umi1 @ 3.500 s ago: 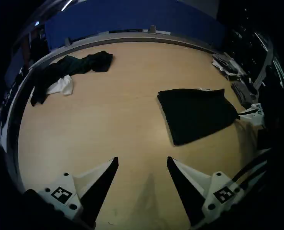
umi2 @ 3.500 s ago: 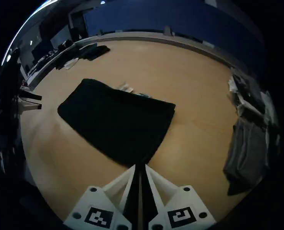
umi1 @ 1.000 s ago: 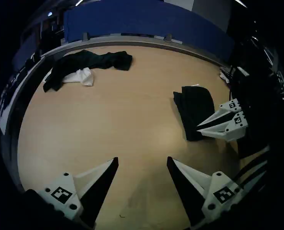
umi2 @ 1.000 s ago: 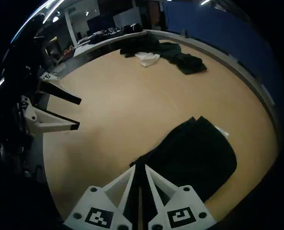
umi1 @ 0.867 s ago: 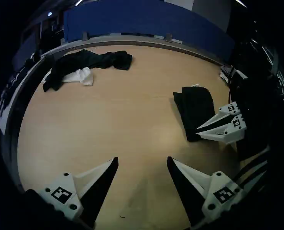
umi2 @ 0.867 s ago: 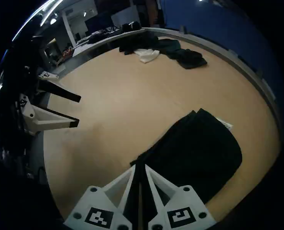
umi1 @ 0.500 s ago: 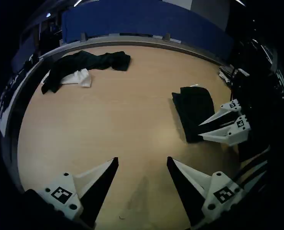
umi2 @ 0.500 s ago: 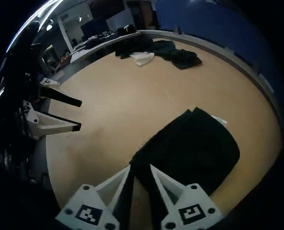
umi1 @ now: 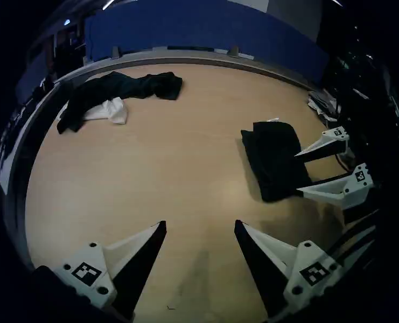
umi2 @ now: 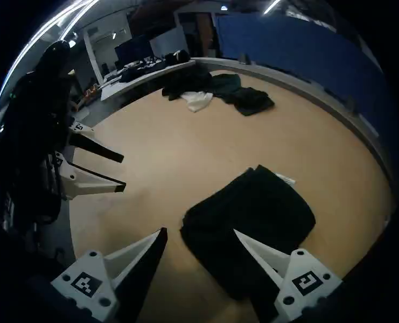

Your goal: Fold towel

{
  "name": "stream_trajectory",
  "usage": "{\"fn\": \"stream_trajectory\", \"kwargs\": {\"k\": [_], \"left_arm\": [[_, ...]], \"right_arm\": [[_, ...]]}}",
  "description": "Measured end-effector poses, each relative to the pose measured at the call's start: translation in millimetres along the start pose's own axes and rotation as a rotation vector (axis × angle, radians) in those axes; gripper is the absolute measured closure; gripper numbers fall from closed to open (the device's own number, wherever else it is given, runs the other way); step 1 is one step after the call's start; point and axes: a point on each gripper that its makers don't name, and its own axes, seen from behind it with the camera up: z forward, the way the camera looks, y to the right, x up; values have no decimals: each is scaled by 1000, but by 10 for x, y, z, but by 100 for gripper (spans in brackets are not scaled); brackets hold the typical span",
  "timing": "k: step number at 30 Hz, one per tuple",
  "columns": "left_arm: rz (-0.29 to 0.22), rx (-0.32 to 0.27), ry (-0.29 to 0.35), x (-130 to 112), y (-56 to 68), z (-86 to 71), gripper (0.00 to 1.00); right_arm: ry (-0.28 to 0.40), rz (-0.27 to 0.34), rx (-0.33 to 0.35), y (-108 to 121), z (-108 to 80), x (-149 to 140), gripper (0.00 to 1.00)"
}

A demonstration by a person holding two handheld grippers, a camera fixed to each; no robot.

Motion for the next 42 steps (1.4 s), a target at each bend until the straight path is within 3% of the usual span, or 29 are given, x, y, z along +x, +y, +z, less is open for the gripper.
{"fn": "stream_trajectory", "kwargs": {"k": [5, 15, 32, 38, 42], "left_arm": [[3, -4, 2, 35, 25, -3, 6], [17, -8, 4, 75, 78, -3, 6], [20, 1, 9, 113, 74, -38, 6], [12, 12, 12, 104, 4, -54, 6], [9, 16, 14, 95, -29, -65, 6]], "right_arm": [[14, 25, -54, 180, -172, -96, 6], [7, 96, -126, 440, -421, -422, 6], [-24, 86, -162, 526, -387, -665, 6], [-40, 92, -172, 548, -310, -773, 15], [-46, 97, -179, 543, -257, -828, 29]]}}
